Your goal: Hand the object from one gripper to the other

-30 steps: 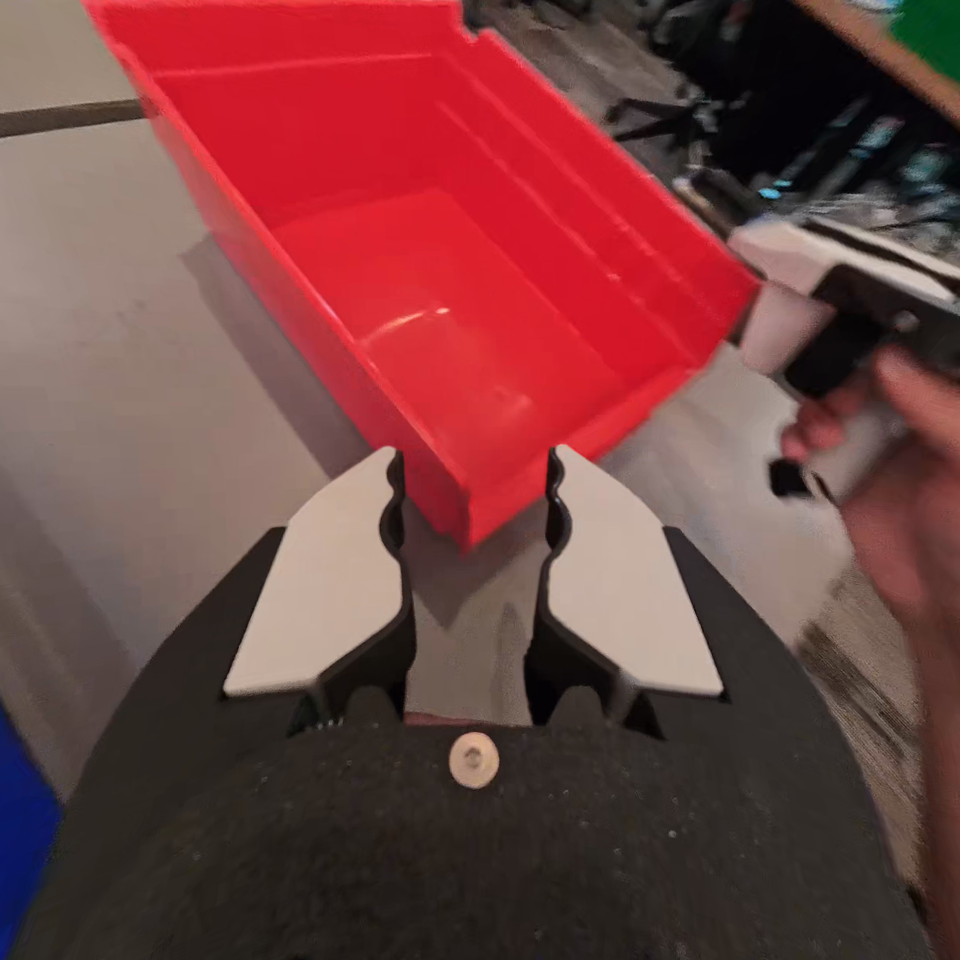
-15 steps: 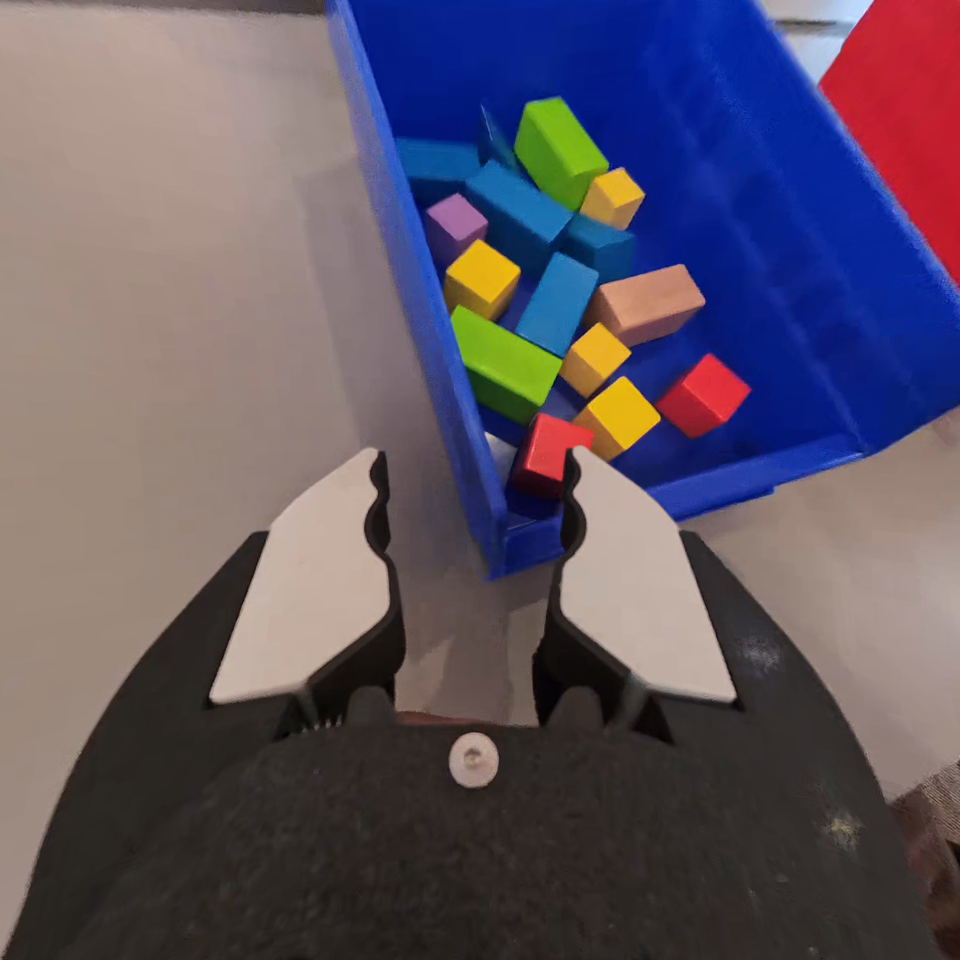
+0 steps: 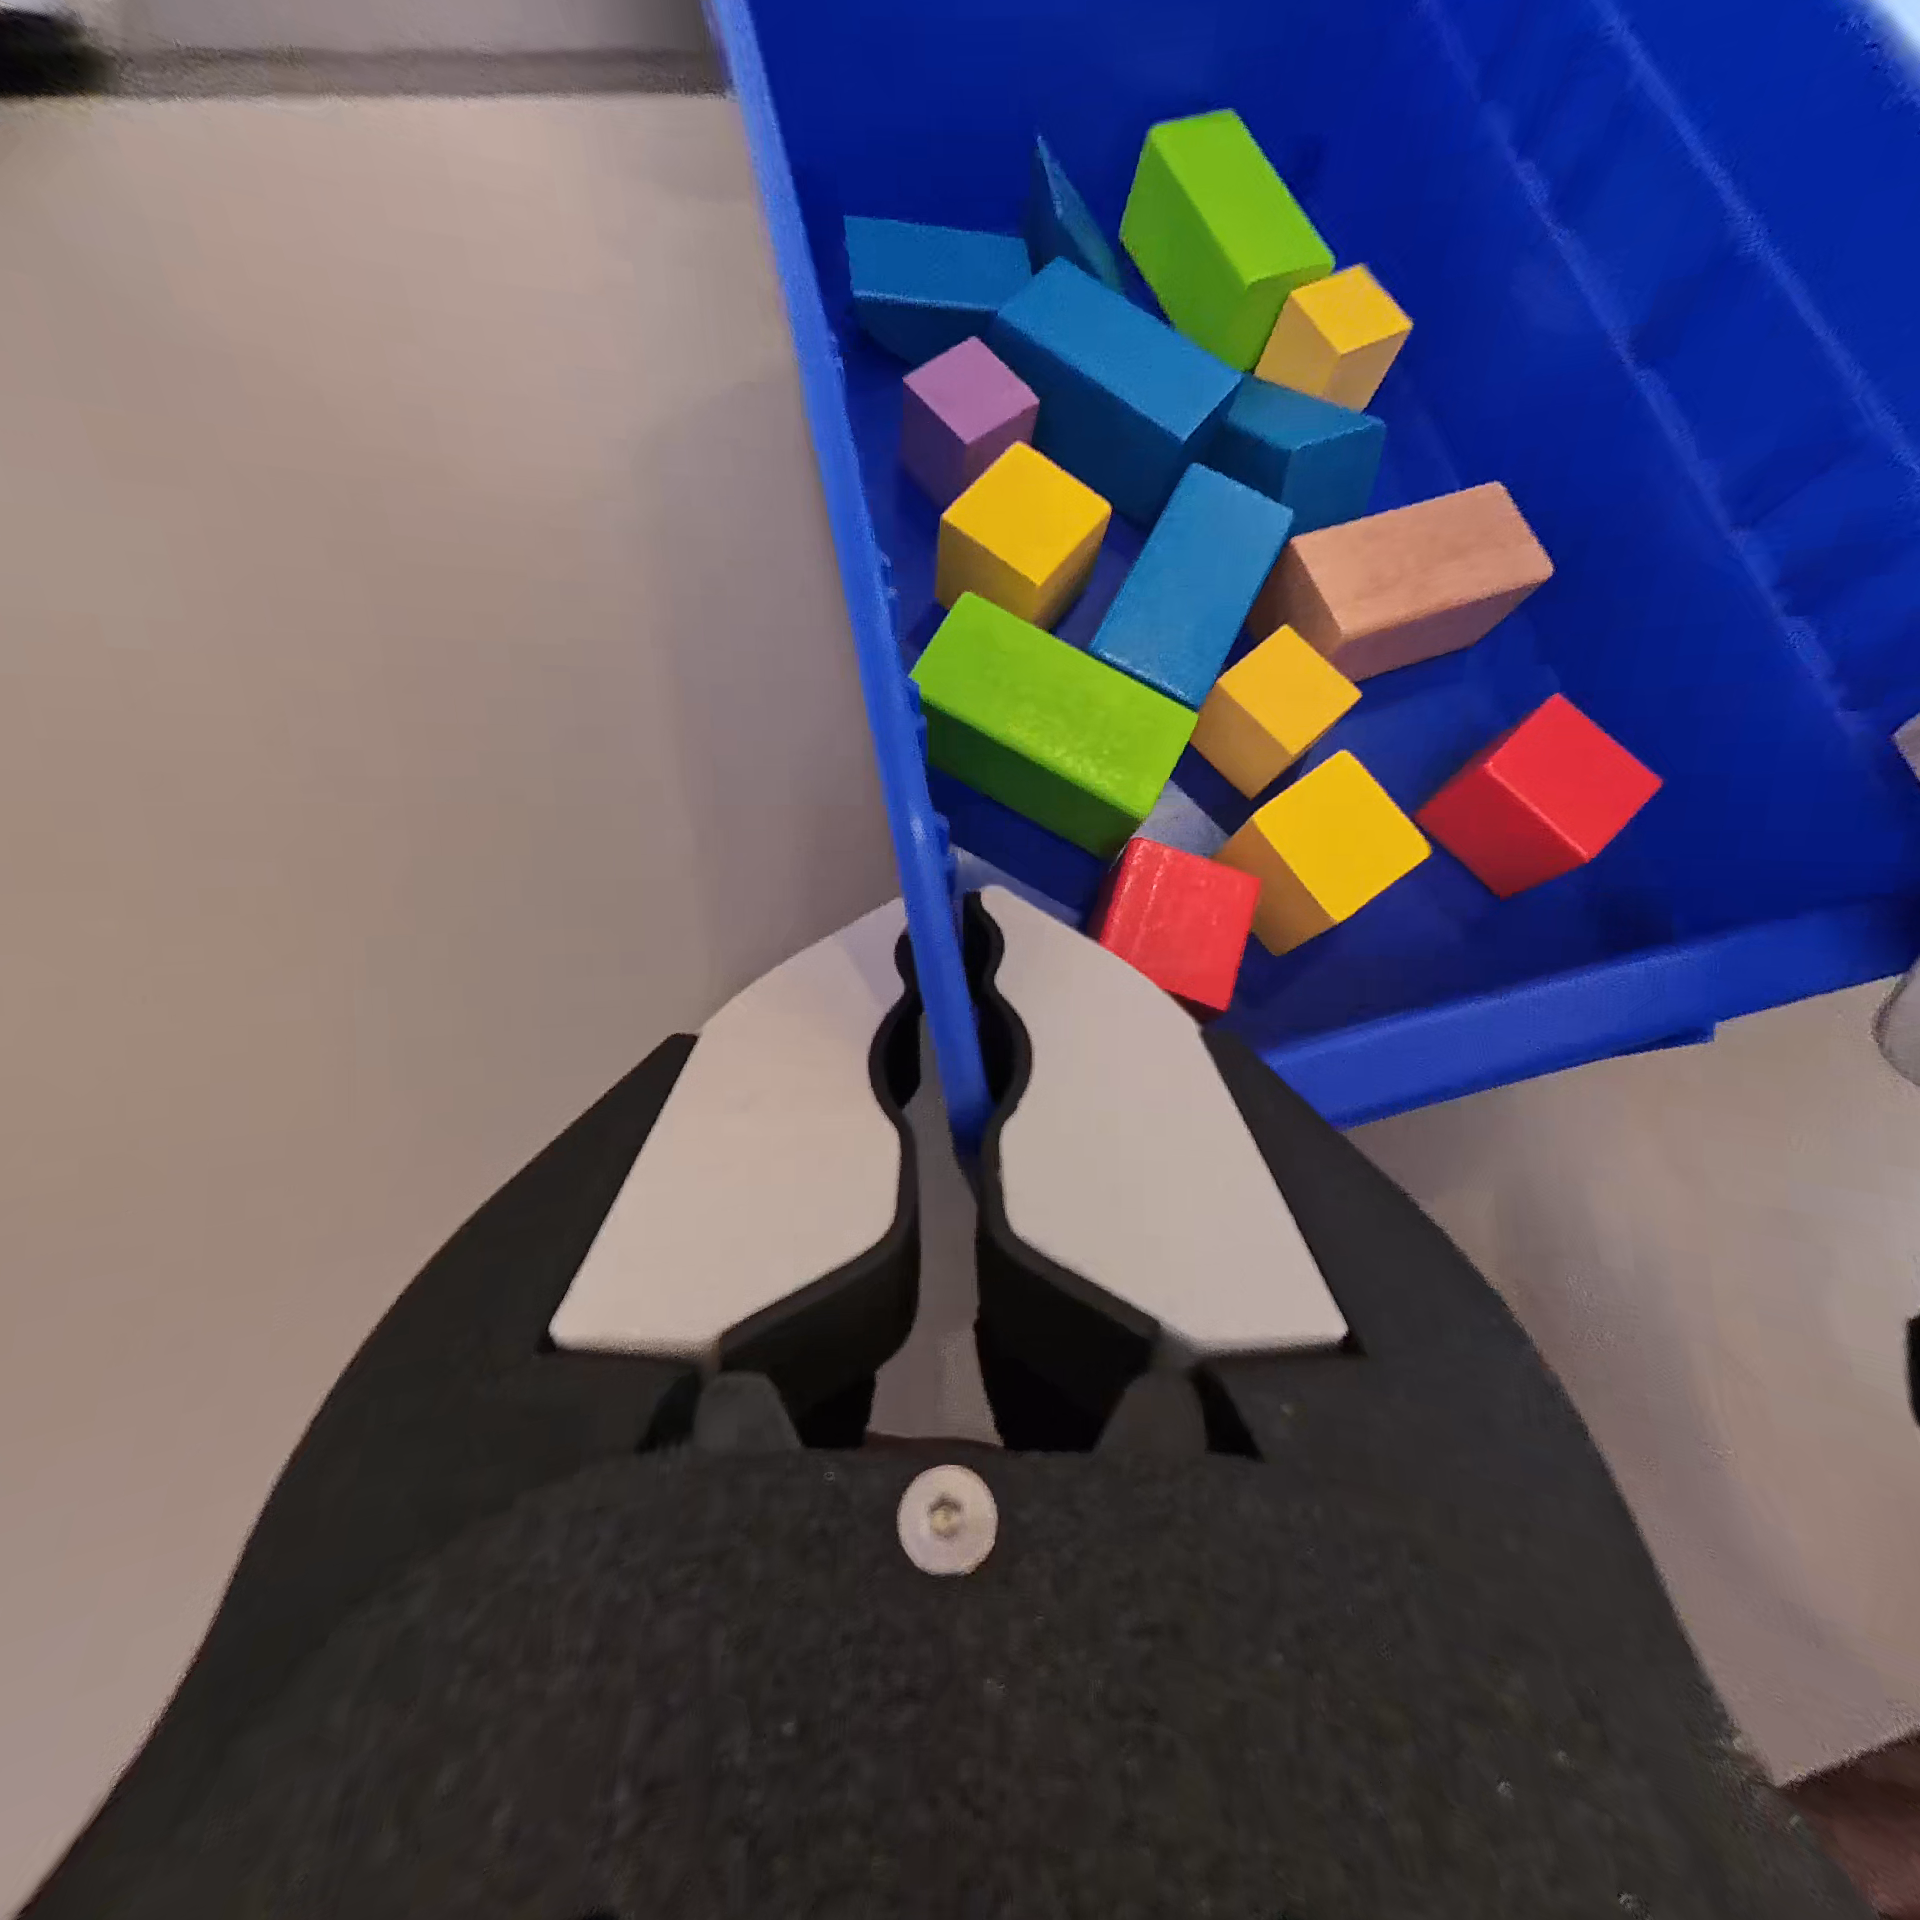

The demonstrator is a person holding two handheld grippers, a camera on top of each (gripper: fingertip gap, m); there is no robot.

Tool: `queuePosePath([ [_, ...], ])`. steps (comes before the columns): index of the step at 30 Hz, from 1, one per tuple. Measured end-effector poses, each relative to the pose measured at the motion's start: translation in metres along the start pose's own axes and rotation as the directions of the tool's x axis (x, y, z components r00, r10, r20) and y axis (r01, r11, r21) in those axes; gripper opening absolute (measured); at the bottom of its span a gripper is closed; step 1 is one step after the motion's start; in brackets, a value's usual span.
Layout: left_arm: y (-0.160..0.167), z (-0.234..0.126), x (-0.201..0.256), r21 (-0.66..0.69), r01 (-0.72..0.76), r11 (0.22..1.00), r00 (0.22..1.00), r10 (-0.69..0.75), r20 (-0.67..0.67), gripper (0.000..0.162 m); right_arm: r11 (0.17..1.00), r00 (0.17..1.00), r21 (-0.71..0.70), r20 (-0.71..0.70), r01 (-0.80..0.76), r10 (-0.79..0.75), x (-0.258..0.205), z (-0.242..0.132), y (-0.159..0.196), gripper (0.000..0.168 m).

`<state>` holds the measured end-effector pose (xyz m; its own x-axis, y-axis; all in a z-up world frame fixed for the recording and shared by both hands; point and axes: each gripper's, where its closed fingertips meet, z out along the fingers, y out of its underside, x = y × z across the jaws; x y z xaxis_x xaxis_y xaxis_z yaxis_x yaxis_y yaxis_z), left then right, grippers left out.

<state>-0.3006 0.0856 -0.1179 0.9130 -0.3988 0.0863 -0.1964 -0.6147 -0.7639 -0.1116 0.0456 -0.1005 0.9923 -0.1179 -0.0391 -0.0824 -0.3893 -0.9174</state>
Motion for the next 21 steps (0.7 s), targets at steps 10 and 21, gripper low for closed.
queuePosePath([
  [10,-0.001,-0.031,-0.143,-0.042,-0.063,0.997,0.986,0.069,0.15,0.003,1.0,0.995,-0.012,0.099,-0.026,0.027,-0.145,0.041,-0.007,0.002],
  [21,0.01,-0.001,-0.205,-0.048,0.018,0.999,0.993,-0.013,0.116,0.003,0.998,0.975,-0.046,0.216,-0.045,0.054,-0.201,0.075,0.011,0.007],
])
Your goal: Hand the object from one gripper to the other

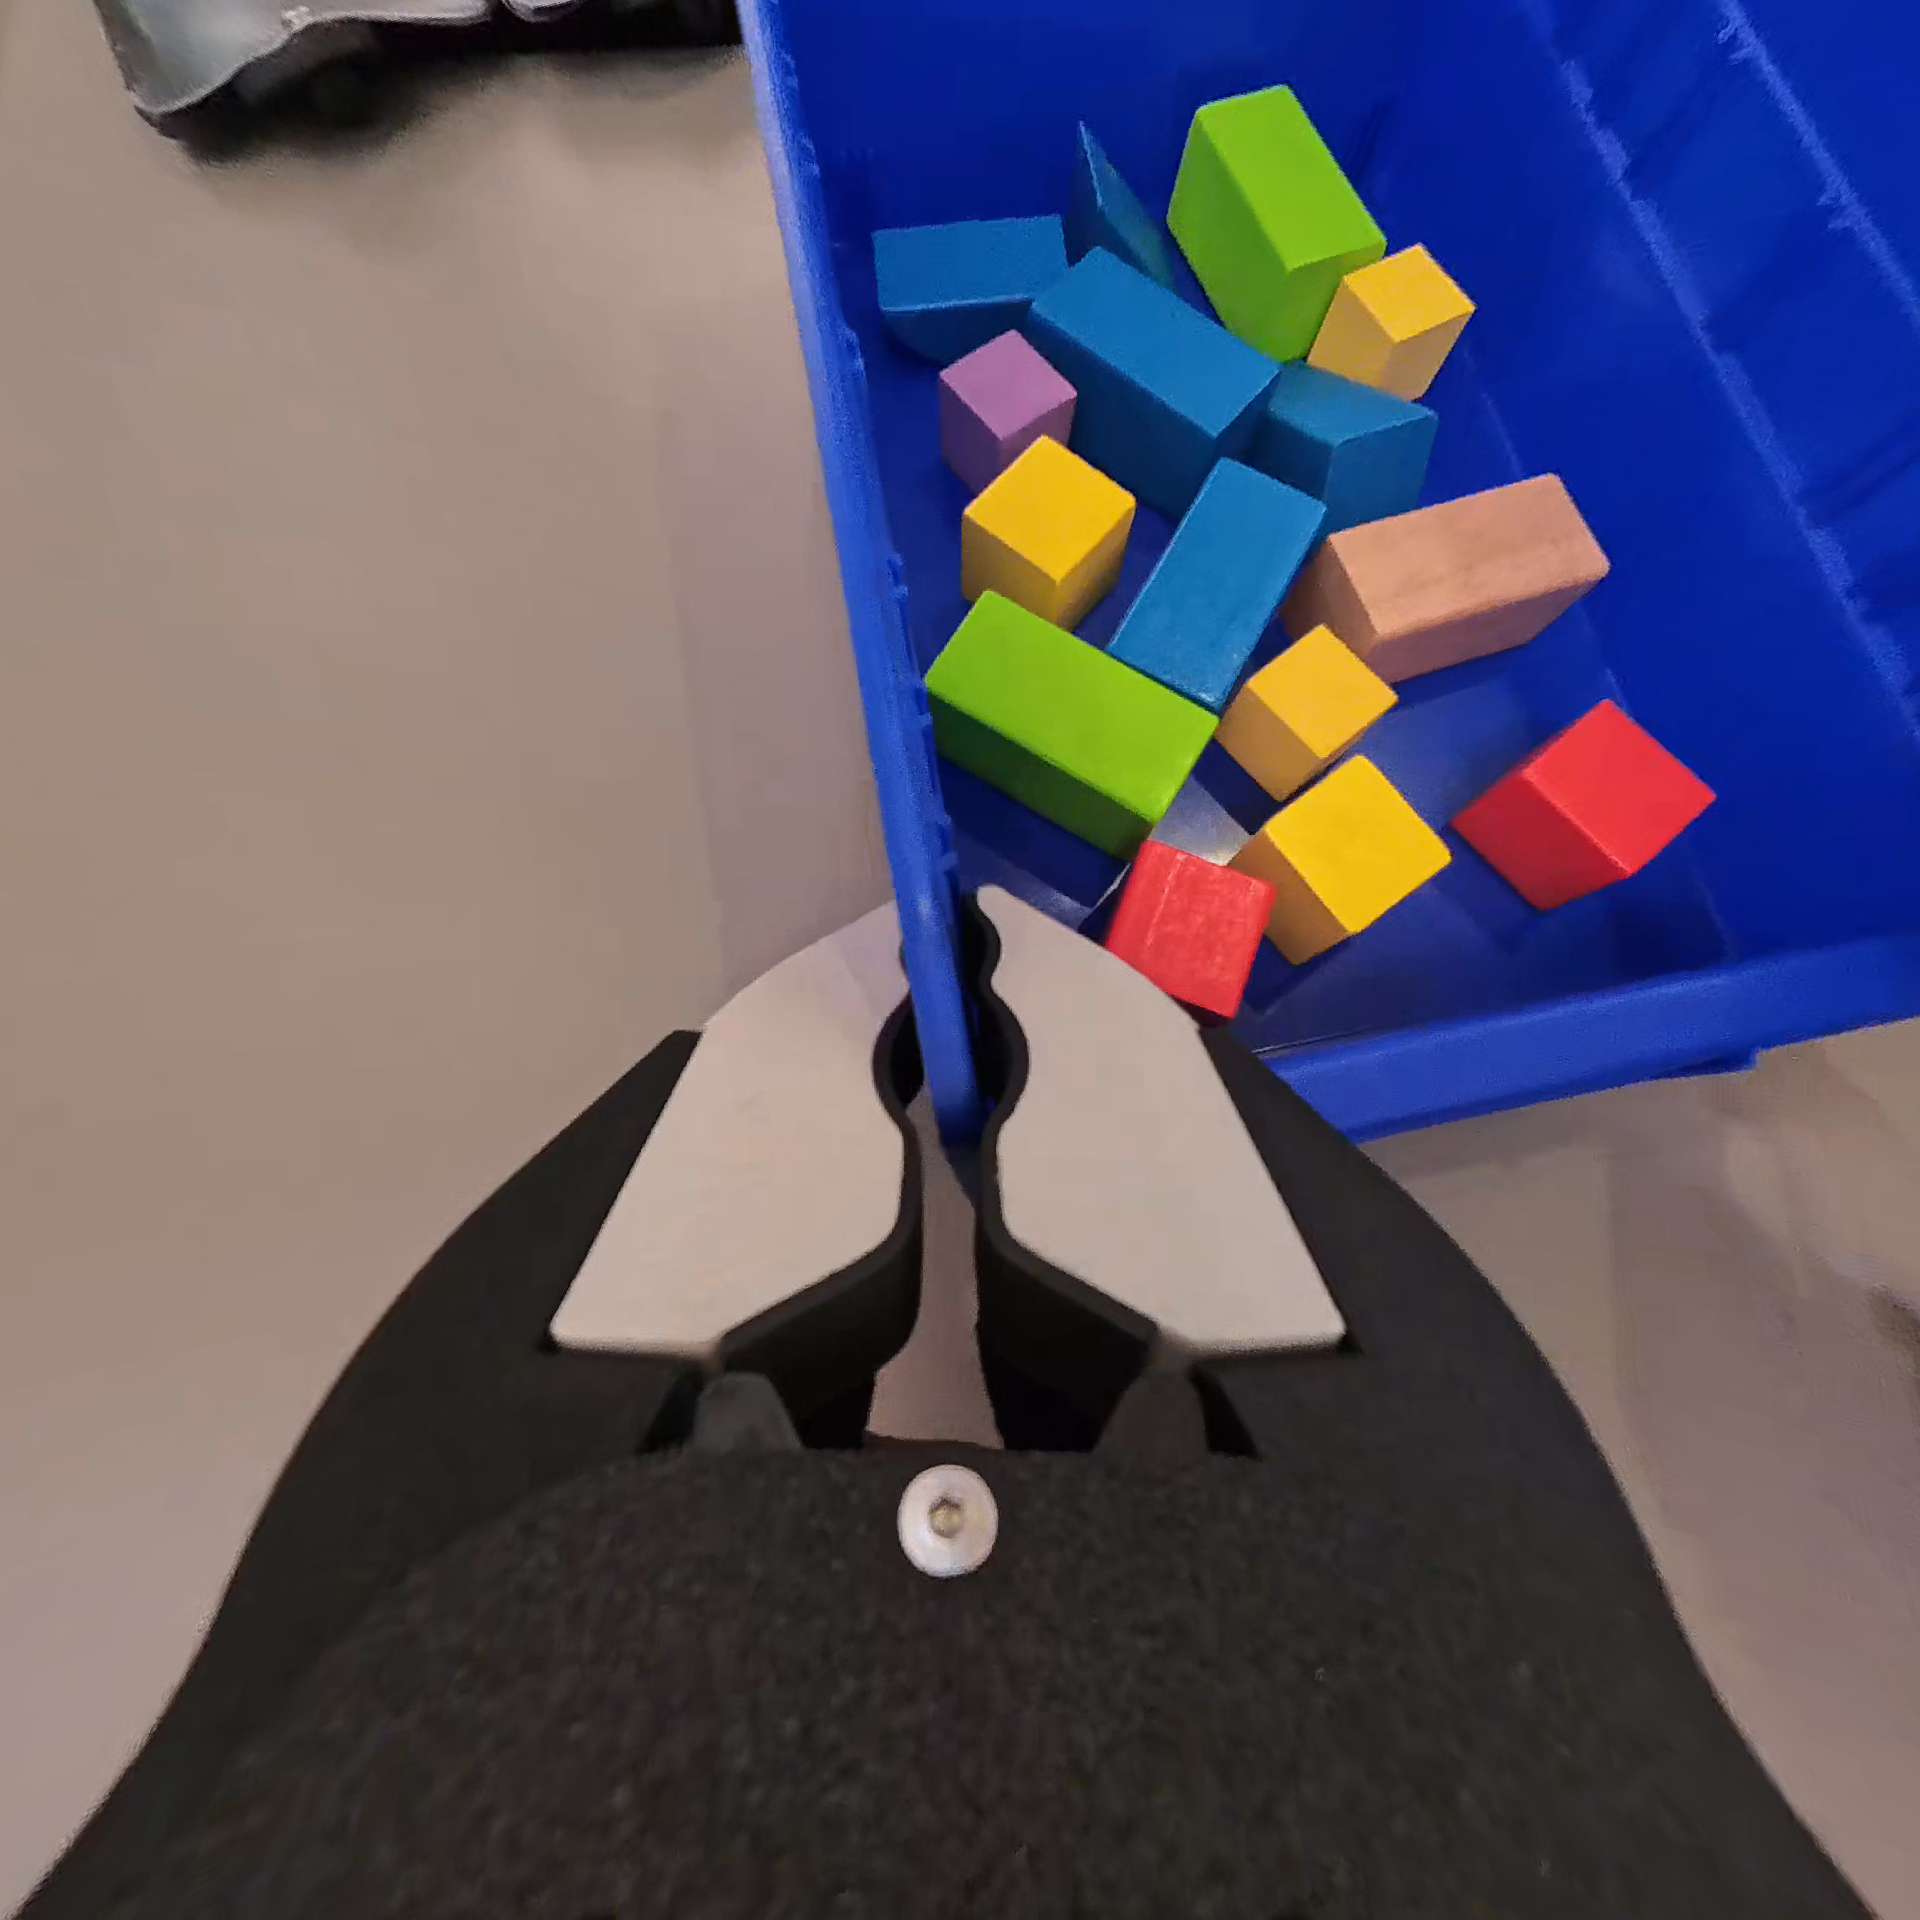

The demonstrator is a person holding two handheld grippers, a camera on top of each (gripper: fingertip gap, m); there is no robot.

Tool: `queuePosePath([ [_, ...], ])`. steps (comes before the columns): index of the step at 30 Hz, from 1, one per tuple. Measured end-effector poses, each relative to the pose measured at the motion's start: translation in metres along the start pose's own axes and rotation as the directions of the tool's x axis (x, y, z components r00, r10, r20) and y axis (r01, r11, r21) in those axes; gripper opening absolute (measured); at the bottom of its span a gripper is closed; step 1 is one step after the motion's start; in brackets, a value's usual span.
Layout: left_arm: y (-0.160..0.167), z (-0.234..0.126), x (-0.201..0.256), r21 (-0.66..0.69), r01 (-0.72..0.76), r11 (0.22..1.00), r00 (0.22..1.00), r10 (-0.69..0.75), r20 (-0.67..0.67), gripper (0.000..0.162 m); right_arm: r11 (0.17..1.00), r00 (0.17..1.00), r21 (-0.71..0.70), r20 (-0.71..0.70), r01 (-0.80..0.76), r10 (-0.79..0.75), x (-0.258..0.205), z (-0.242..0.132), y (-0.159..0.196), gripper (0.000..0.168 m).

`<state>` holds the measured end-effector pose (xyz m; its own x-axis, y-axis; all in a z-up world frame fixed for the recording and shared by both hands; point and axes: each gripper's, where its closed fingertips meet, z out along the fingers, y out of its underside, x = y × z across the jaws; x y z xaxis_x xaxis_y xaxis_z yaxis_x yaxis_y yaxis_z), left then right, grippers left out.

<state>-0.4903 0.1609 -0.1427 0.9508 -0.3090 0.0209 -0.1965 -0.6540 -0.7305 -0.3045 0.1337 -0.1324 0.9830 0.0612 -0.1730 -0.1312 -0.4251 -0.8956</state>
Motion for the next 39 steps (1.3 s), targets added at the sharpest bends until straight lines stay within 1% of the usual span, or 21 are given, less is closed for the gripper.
queuePosePath([
  [1,-0.002,-0.003,-0.001,-0.005,0.0,1.0,1.0,0.0,-0.016,0.005,0.999,0.998,-0.036,0.068,0.015,-0.012,-0.002,-0.004,-0.001,0.009],
  [2,-0.008,-0.012,-0.003,0.007,0.009,1.0,1.0,-0.009,-0.023,0.015,0.998,0.989,-0.056,0.144,0.017,-0.008,-0.001,-0.016,-0.006,0.015],
  [3,-0.016,-0.025,-0.007,0.034,0.021,0.999,1.0,-0.02,-0.024,0.035,0.997,0.973,-0.069,0.23,0.022,-0.006,0.0,-0.032,-0.013,0.025],
  [4,-0.026,-0.041,-0.011,0.067,0.029,0.997,0.999,-0.027,-0.028,0.05,0.996,0.952,-0.079,0.305,0.044,-0.018,0.006,-0.052,-0.023,0.028],
  [5,-0.035,-0.058,-0.012,0.091,0.033,0.995,0.999,-0.029,-0.042,0.061,0.994,0.929,-0.069,0.366,0.088,-0.056,0.017,-0.075,-0.036,0.034],
  [6,-0.041,-0.073,-0.009,0.098,0.028,0.995,0.997,-0.021,-0.069,0.068,0.991,0.91,-0.03,0.401,0.134,-0.111,0.034,-0.097,-0.053,0.041],
  [7,-0.045,-0.088,-0.005,0.096,0.016,0.995,0.996,-0.007,-0.093,0.068,0.982,0.895,0.025,0.408,0.187,-0.181,0.057,-0.12,-0.072,0.044],
  [10,-0.057,-0.121,0.014,0.167,-0.013,0.986,0.993,0.032,-0.112,0.066,0.939,0.897,0.191,0.291,0.285,-0.331,0.15,-0.179,-0.131,0.044],
  [11,-0.058,-0.127,0.024,0.192,-0.01,0.981,0.991,0.035,-0.128,0.065,0.929,0.911,0.222,0.228,0.295,-0.344,0.185,-0.195,-0.145,0.044],
  [13,-0.059,-0.131,0.047,0.233,0.025,0.972,0.984,0.017,-0.175,0.065,0.927,0.945,0.24,0.084,0.289,-0.316,0.26,-0.221,-0.16,0.045],
  [15,-0.059,-0.126,0.067,0.271,0.086,0.959,0.975,-0.026,-0.219,0.063,0.943,0.974,0.246,-0.035,0.225,-0.224,0.333,-0.241,-0.159,0.051],
  [17,-0.058,-0.115,0.078,0.32,0.136,0.937,0.974,-0.067,-0.218,0.061,0.955,0.984,0.26,-0.143,0.143,-0.108,0.402,-0.252,-0.144,0.053],
  [18,-0.055,-0.107,0.081,0.341,0.15,0.928,0.975,-0.083,-0.204,0.06,0.961,0.983,0.259,-0.173,0.097,-0.053,0.431,-0.255,-0.13,0.058],
  [20,-0.042,-0.088,0.085,0.352,0.154,0.923,0.981,-0.101,-0.164,0.058,0.968,0.985,0.252,-0.158,-0.024,0.065,0.466,-0.255,-0.098,0.06],
  [23,-0.024,-0.069,0.092,0.354,0.162,0.921,0.982,-0.117,-0.145,0.058,0.953,0.979,0.275,-0.119,-0.129,0.167,0.481,-0.253,-0.057,0.06],
  [25,-0.013,-0.064,0.097,0.379,0.173,0.909,0.98,-0.12,-0.161,0.057,0.956,0.978,0.27,-0.14,-0.115,0.157,0.477,-0.251,-0.033,0.06],
  [28,0.006,-0.052,0.1,0.342,0.157,0.926,0.982,-0.108,-0.157,0.055,0.969,0.988,0.224,-0.09,-0.103,0.126,0.456,-0.239,-0.014,0.06],
  [30,0.009,-0.048,0.111,0.304,0.154,0.94,0.972,-0.089,-0.216,0.055,0.974,0.991,0.206,-0.074,-0.093,0.11,0.449,-0.233,-0.01,0.06],
  [34,0.007,-0.051,0.128,0.33,0.066,0.941,0.964,0.024,-0.263,0.056,0.974,0.994,0.212,-0.057,-0.084,0.098,0.442,-0.234,-0.011,0.057],
  [37,-0.003,-0.064,0.146,0.367,0.09,0.926,0.913,0.071,-0.402,0.056,0.974,0.994,0.208,-0.044,-0.084,0.095,0.438,-0.233,-0.014,0.057],
  [39,-0.012,-0.075,0.153,0.392,0.09,0.916,0.879,0.112,-0.464,0.055,0.975,0.995,0.209,-0.035,-0.081,0.09,0.435,-0.233,-0.017,0.056],
])
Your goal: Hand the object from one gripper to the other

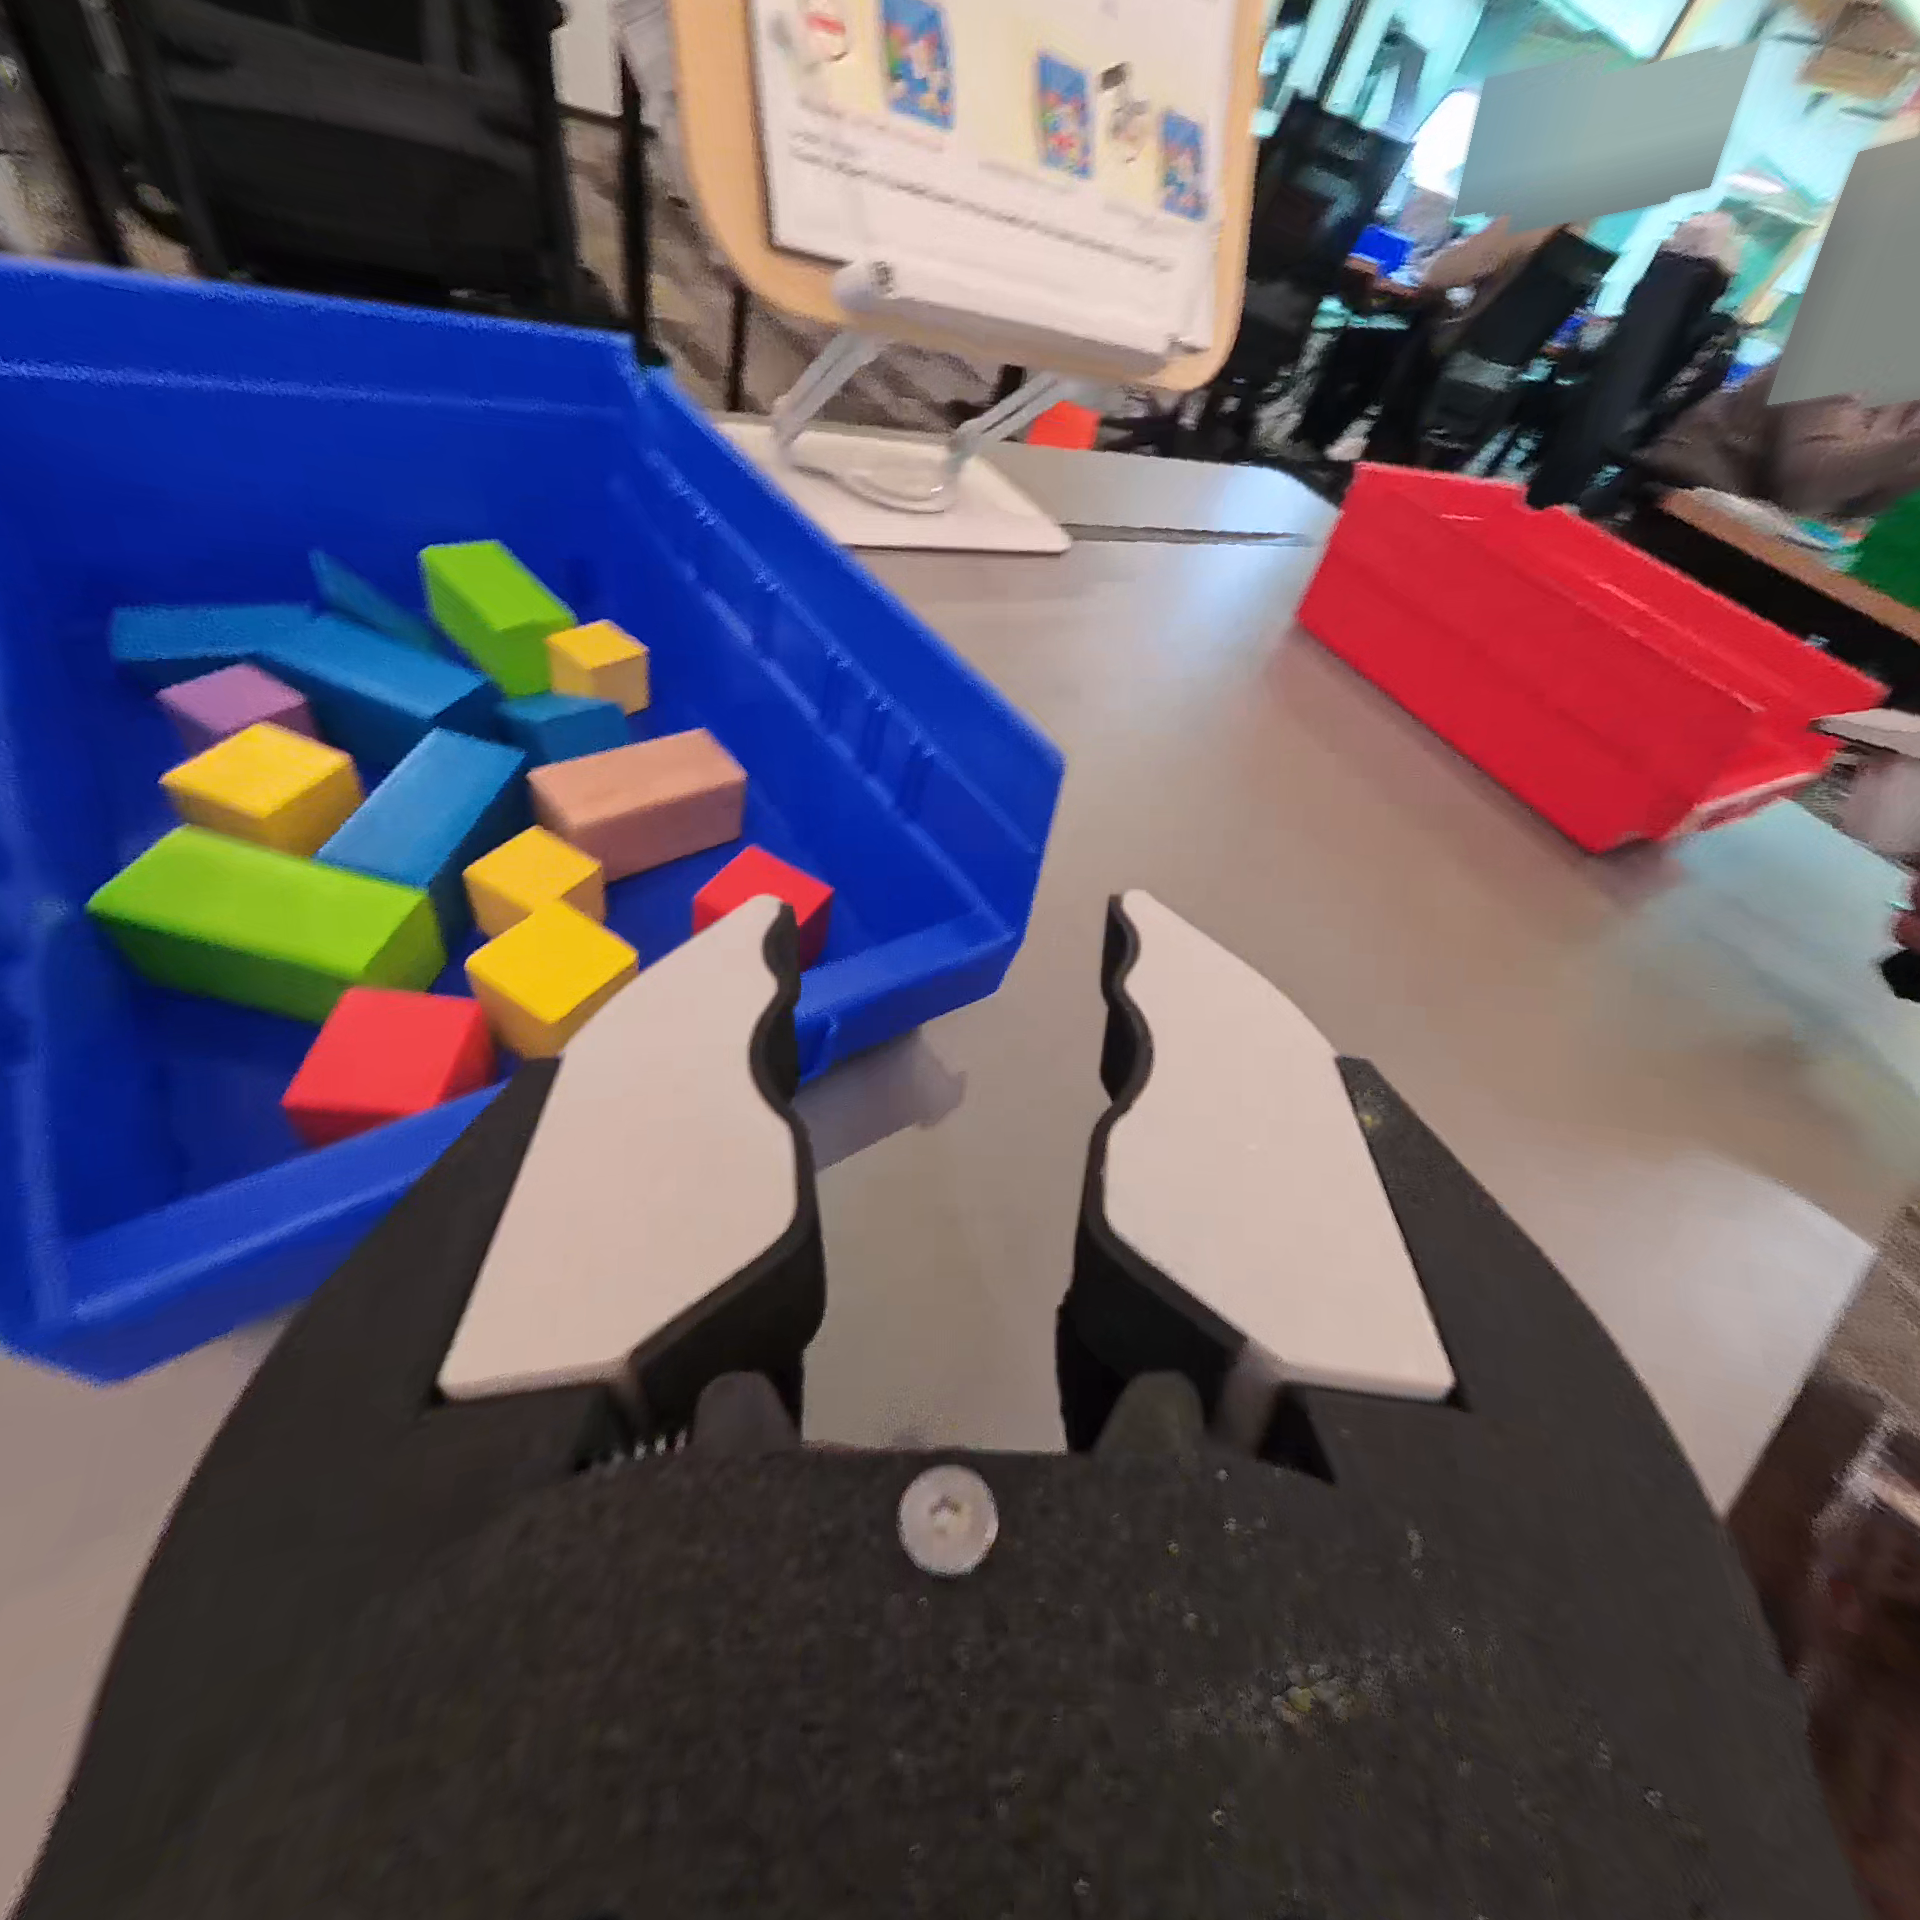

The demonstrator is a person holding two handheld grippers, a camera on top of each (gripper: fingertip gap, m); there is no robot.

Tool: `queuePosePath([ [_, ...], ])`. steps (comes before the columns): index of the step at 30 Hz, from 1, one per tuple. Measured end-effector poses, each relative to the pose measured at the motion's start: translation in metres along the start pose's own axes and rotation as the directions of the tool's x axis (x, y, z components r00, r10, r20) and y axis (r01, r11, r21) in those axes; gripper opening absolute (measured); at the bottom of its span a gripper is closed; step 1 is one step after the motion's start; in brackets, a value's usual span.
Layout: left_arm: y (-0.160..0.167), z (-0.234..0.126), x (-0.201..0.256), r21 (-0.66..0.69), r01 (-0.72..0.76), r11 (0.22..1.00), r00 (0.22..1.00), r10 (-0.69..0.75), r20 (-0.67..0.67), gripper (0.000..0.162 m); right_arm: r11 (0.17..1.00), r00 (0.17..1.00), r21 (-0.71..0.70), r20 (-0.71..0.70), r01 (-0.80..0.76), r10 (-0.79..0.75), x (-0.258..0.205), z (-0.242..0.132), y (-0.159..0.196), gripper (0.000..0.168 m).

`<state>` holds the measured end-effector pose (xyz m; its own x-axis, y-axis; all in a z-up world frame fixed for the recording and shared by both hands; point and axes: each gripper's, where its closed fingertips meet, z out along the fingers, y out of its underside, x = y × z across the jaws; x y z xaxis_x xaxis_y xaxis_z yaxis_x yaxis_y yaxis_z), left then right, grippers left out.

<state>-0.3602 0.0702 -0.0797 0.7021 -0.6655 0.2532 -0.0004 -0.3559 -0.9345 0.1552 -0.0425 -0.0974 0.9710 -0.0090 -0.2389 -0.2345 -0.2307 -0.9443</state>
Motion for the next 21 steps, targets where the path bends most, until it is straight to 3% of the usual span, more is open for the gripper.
queuePosePath([
  [3,-0.021,0.001,0.003,-0.078,-0.121,0.99,0.99,0.114,-0.083,0.057,1.0,1.0,0.018,0.019,0.006,-0.007,-0.007,0.0,-0.009,0.056],
  [5,-0.026,0.01,-0.01,-0.25,-0.291,0.924,0.956,0.269,-0.116,0.052,0.998,0.999,0.034,0.017,0.043,-0.044,-0.01,0.001,-0.014,0.055],
  [7,-0.025,0.025,-0.033,-0.435,-0.453,0.778,0.89,0.423,-0.17,0.056,0.996,0.996,0.034,0.025,0.083,-0.083,-0.012,0.006,-0.015,0.055],
  [10,-0.019,0.055,-0.064,-0.584,-0.628,0.515,0.756,0.579,-0.304,0.053,0.997,0.996,0.021,0.054,0.072,-0.073,-0.013,0.013,-0.014,0.055],
  [12,-0.009,0.075,-0.075,-0.621,-0.688,0.375,0.691,0.599,-0.404,0.054,0.999,0.996,0.017,0.084,0.035,-0.036,-0.017,0.015,-0.013,0.054],
  [15,0.007,0.097,-0.084,-0.634,-0.734,0.243,0.631,0.589,-0.504,0.054,1.0,0.995,0.0,0.095,0.018,-0.018,-0.019,0.017,-0.007,0.054],
  [21,0.03,0.12,-0.109,-0.676,-0.725,0.134,0.623,0.548,-0.559,0.052,0.999,0.995,-0.004,0.096,0.042,-0.042,-0.021,0.015,-0.006,0.054],
])
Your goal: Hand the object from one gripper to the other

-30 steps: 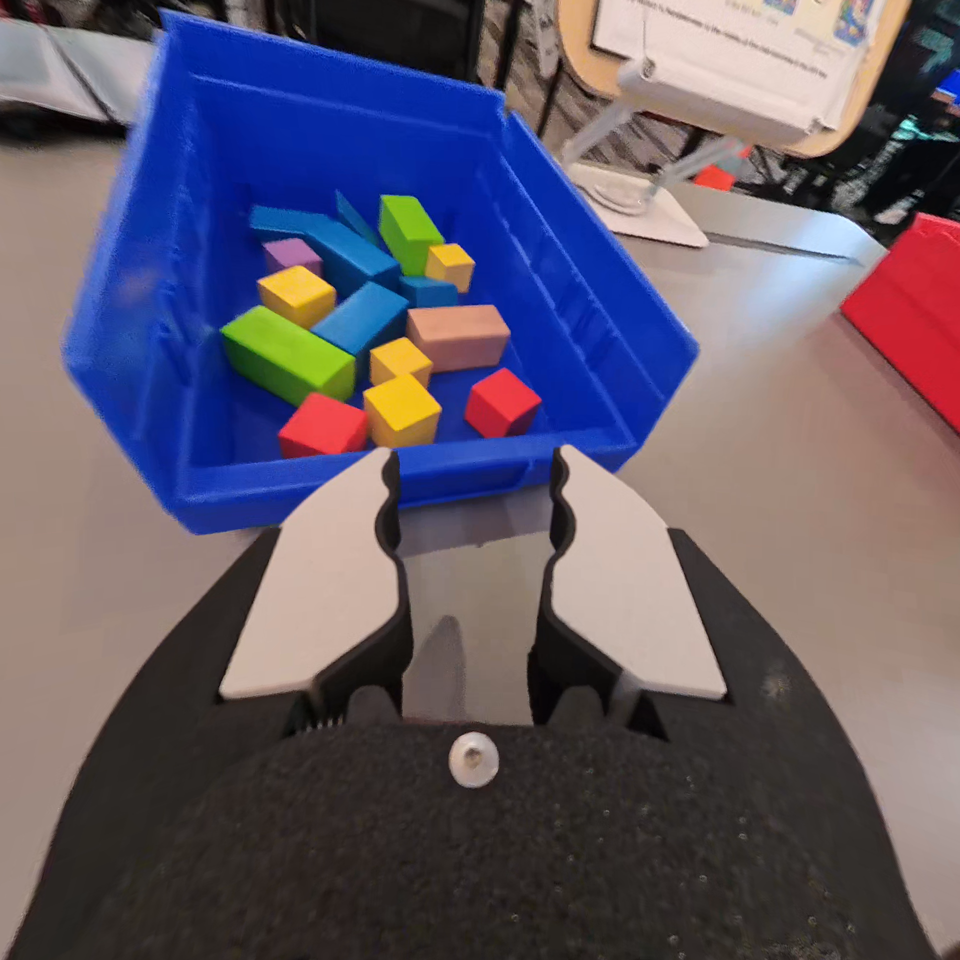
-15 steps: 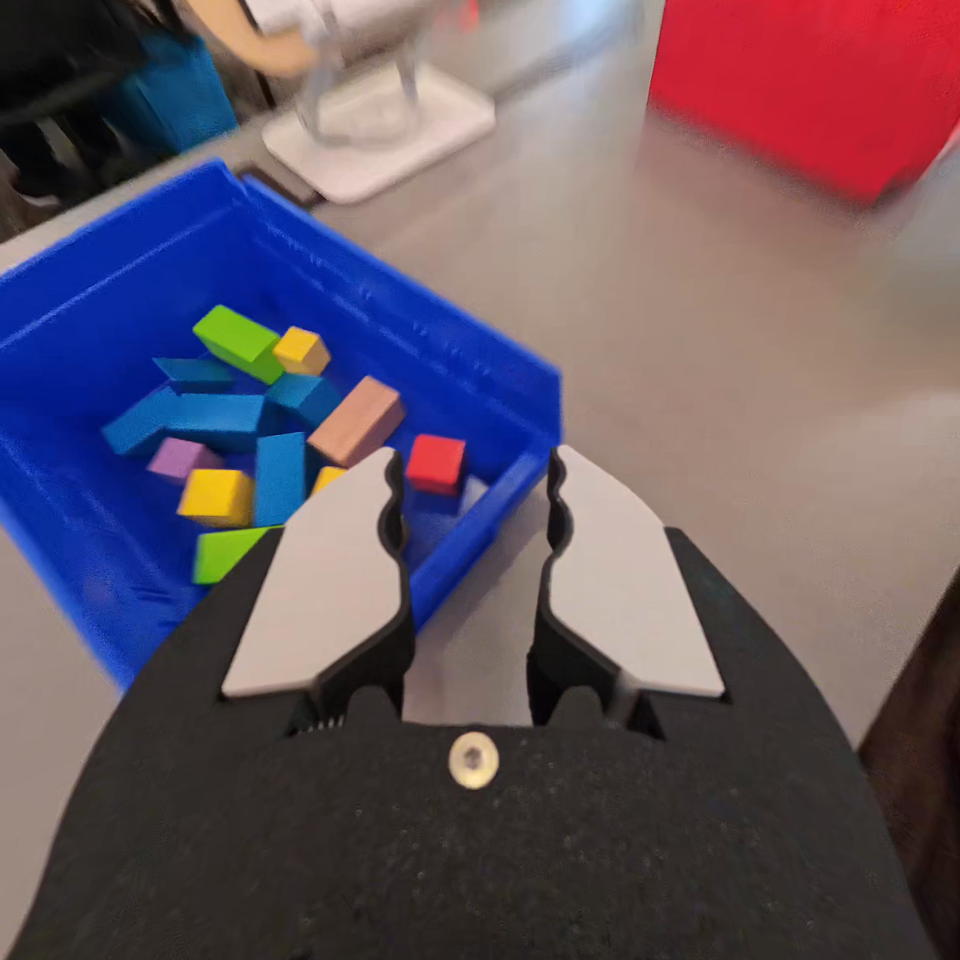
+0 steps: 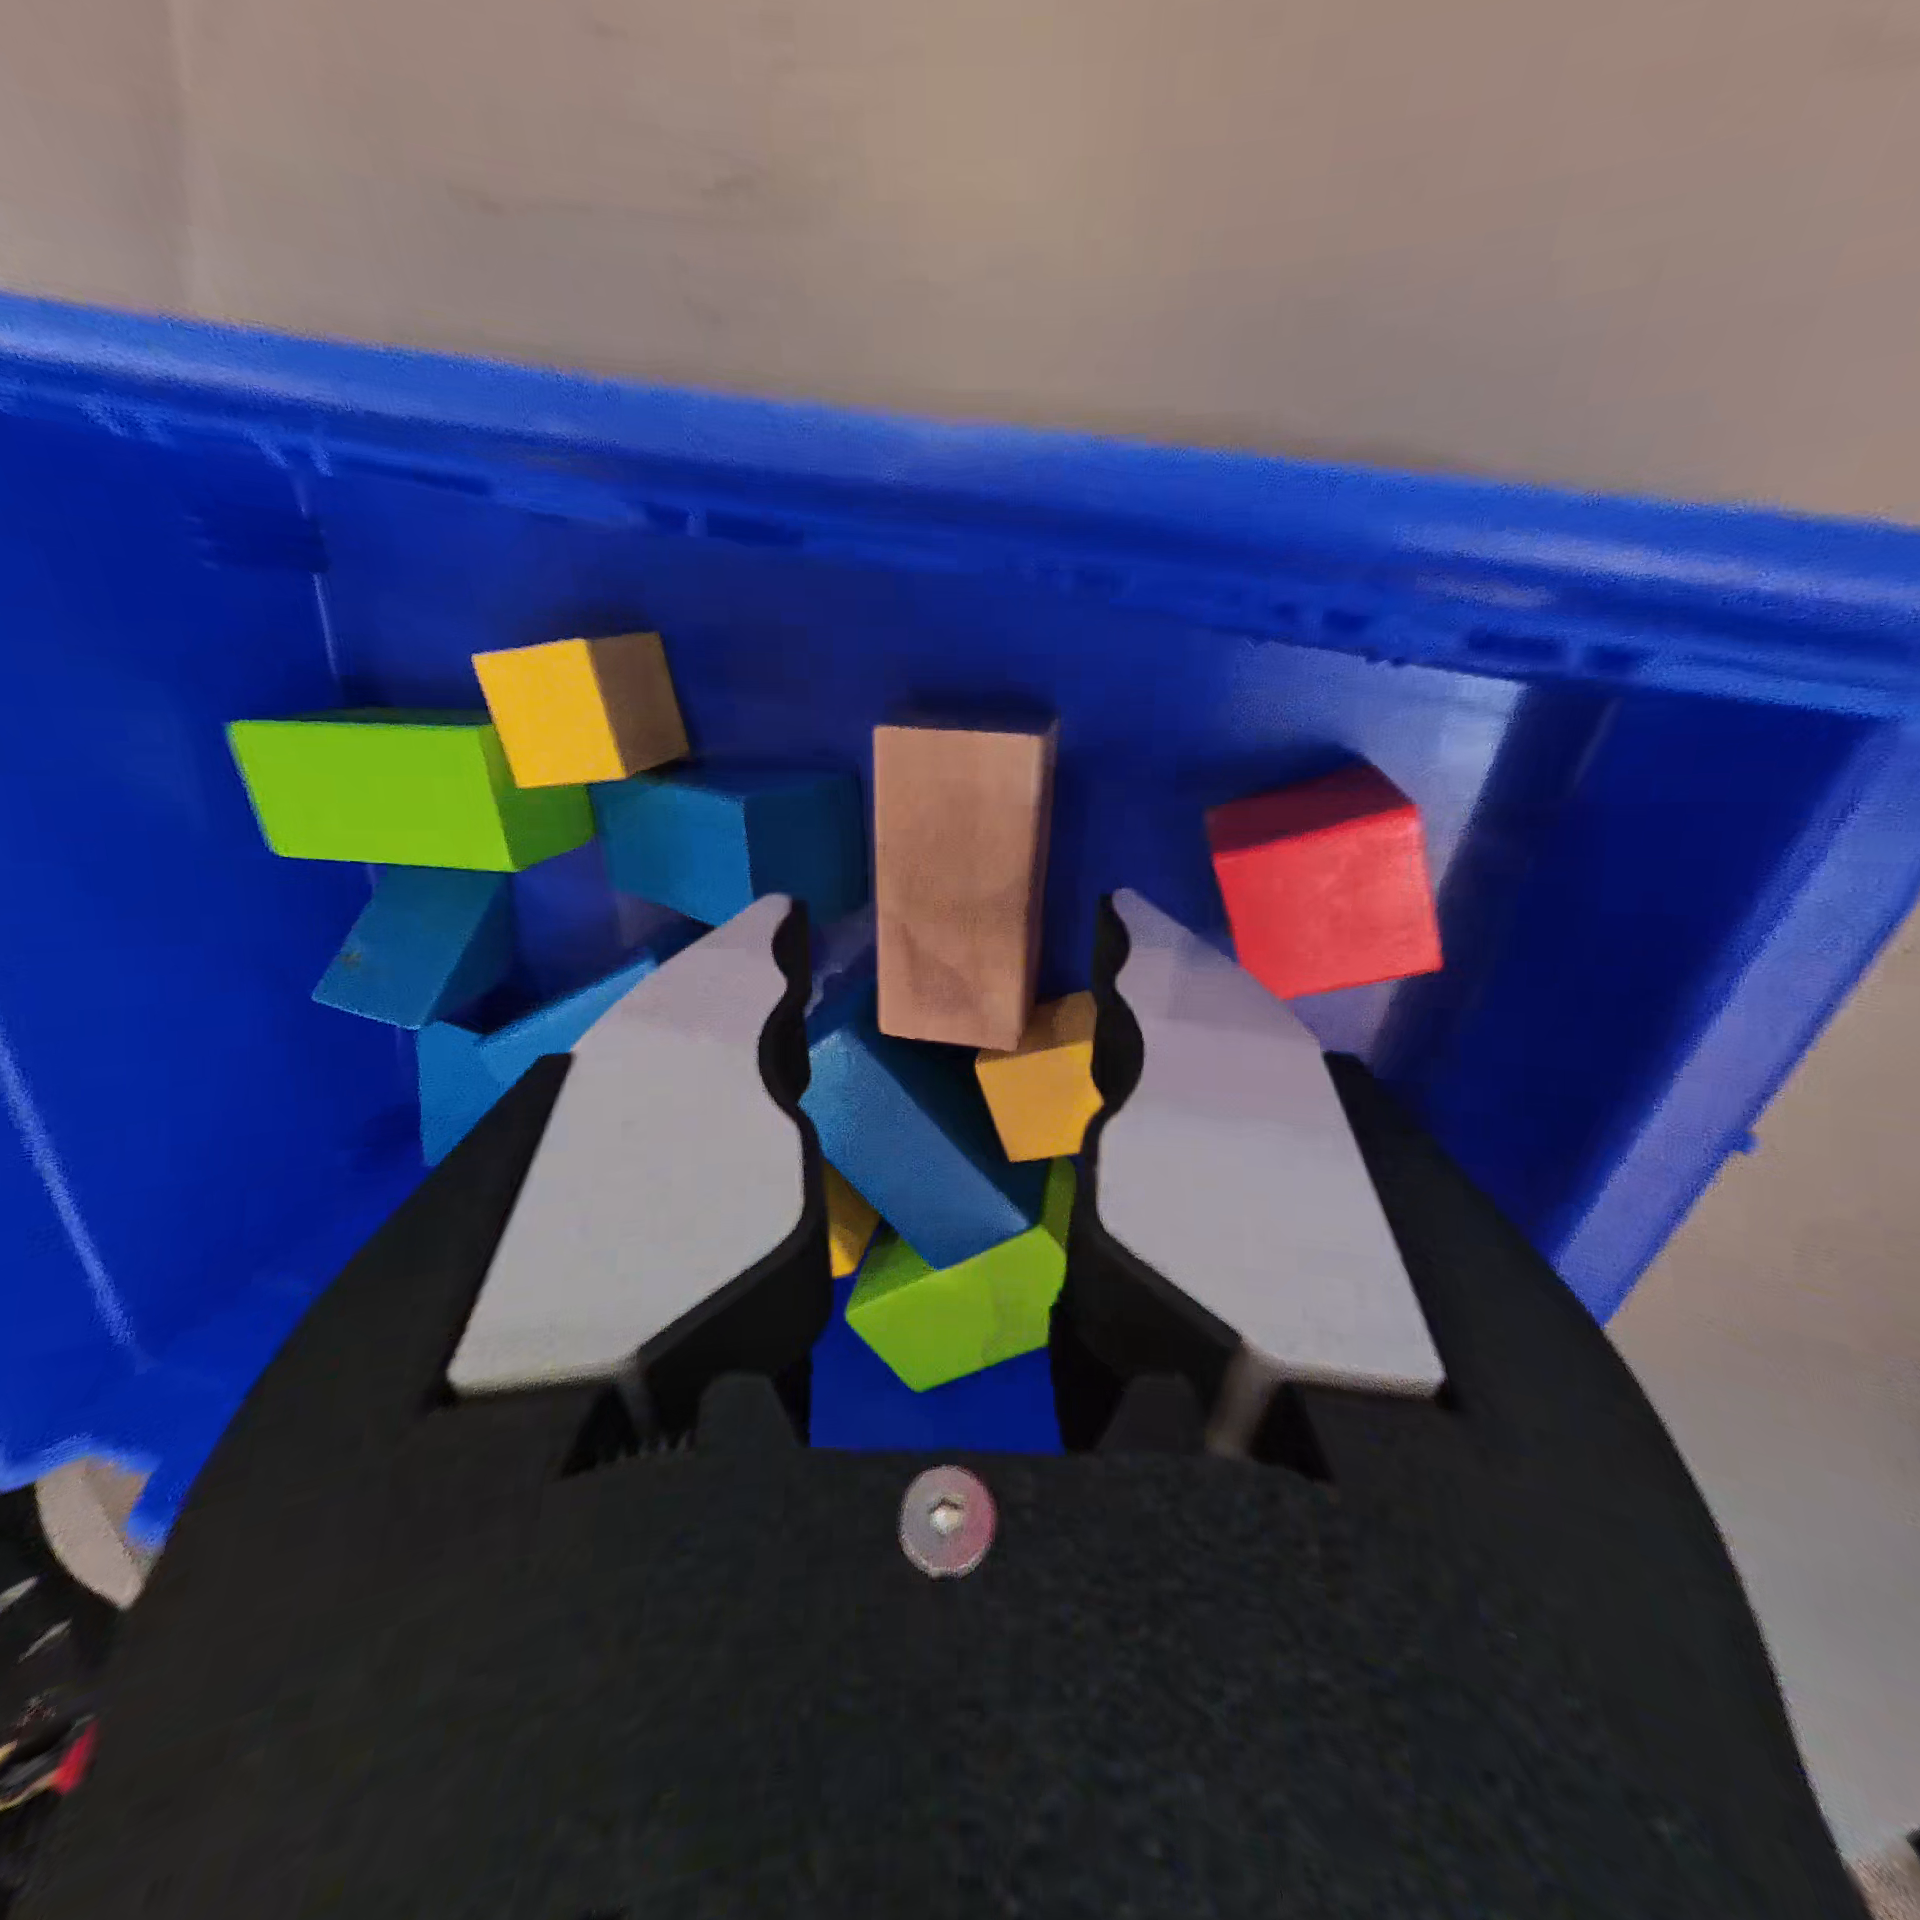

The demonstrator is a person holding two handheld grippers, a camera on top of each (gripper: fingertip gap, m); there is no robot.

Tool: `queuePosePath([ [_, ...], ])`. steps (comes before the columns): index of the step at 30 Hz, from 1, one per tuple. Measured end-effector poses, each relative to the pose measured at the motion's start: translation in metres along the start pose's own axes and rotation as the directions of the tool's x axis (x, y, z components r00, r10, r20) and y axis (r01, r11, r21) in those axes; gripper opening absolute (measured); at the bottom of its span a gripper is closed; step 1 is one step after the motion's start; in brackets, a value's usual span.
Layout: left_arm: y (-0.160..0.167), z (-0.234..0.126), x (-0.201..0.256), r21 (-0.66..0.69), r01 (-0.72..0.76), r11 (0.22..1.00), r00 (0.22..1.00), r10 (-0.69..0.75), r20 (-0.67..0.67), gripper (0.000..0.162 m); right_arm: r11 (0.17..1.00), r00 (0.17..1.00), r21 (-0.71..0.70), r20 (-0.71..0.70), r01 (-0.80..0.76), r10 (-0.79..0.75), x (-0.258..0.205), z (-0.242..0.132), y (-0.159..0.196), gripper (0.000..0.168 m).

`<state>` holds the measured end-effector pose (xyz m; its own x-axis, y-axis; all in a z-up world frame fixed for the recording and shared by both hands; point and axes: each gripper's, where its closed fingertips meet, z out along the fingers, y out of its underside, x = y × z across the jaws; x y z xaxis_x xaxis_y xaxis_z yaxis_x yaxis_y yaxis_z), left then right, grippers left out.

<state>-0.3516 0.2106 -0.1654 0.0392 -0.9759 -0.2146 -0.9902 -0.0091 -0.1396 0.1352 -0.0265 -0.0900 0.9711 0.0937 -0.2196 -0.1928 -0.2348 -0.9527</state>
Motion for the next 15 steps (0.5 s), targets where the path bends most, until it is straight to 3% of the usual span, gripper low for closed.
queuePosePath([
  [5,0.018,0.024,0.003,-0.049,0.015,0.999,0.995,-0.02,-0.097,0.034,0.999,0.999,-0.03,0.011,-0.04,0.04,0.0,-0.001,0.011,0.054],
  [9,0.02,0.015,0.008,-0.007,0.007,1.0,0.991,-0.008,-0.132,0.034,0.999,0.999,-0.021,0.002,-0.035,0.035,0.001,-0.005,0.008,0.053],
  [12,0.015,-0.012,0.011,0.113,0.08,0.99,0.988,-0.064,-0.14,0.034,1.0,1.0,-0.002,0.003,-0.018,0.018,-0.002,-0.009,0.0,0.052],
  [15,0.007,-0.051,0.007,0.306,0.207,0.929,0.976,-0.173,-0.134,0.034,0.999,0.998,0.033,0.069,0.005,-0.007,-0.016,-0.01,-0.015,0.052],
])
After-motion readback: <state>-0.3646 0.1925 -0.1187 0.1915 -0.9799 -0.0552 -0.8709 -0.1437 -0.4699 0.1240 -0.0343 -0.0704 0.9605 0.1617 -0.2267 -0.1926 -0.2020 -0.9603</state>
